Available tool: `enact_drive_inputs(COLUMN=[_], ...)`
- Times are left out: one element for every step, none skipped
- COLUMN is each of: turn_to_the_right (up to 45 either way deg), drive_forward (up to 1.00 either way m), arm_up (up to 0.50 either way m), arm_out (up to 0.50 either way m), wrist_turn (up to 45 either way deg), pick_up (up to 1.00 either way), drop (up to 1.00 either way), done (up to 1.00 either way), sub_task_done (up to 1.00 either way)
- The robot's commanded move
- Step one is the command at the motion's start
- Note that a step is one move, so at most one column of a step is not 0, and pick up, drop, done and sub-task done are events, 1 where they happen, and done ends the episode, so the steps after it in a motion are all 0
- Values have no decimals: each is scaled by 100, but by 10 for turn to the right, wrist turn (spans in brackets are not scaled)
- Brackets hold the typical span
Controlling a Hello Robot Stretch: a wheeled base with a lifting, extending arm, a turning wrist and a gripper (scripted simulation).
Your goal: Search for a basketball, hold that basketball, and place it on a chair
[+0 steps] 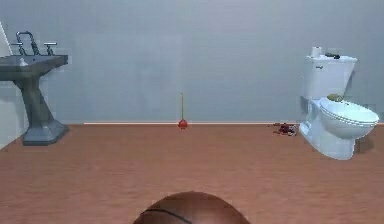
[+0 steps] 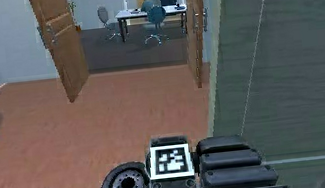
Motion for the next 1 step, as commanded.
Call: enact_drive_inputs(turn_to_the_right=[420], drive_forward=[0], arm_up=[0], arm_out=[0], wrist_turn=[0], pick_up=[0], drop=[0], done=[0], sub_task_done=[0])
